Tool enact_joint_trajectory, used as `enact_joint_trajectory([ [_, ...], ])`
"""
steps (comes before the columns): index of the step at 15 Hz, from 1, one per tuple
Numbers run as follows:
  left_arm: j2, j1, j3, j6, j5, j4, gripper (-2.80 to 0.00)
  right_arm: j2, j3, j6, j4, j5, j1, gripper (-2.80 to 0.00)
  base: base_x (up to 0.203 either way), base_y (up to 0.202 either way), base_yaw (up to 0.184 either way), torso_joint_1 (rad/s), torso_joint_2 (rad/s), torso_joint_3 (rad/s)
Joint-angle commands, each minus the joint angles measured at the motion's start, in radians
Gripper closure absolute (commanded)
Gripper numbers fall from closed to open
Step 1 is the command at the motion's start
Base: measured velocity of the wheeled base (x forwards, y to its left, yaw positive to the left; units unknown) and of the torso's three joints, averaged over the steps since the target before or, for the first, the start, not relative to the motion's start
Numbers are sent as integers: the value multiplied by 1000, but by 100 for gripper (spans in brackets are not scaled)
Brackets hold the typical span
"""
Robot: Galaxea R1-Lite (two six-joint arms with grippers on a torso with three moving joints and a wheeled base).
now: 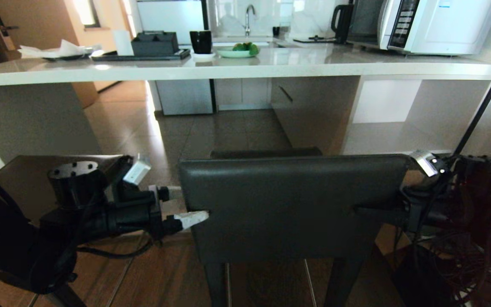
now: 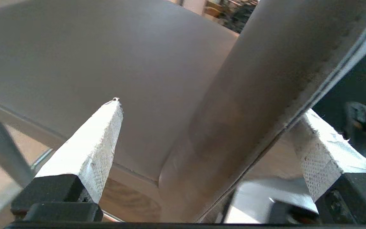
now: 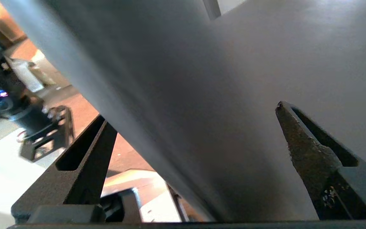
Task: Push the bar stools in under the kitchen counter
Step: Push the gray chair back under the dining table
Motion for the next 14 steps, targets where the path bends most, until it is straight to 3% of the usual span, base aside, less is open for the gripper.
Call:
enact_joint_trajectory([
  [1, 43, -31, -54, -6, 41, -7, -280, 27, -33, 1, -5, -29, 41, -280, 0, 0, 0, 0, 0, 0],
  [6, 45, -37, -36, -14, 66, -9, -280, 45, -42, 1, -7, -41, 54, -280, 0, 0, 0, 0, 0, 0],
  [14, 69, -91, -4, -12, 116, -22, -280, 152, -206, 2, -4, -139, 150, -280, 0, 0, 0, 0, 0, 0],
])
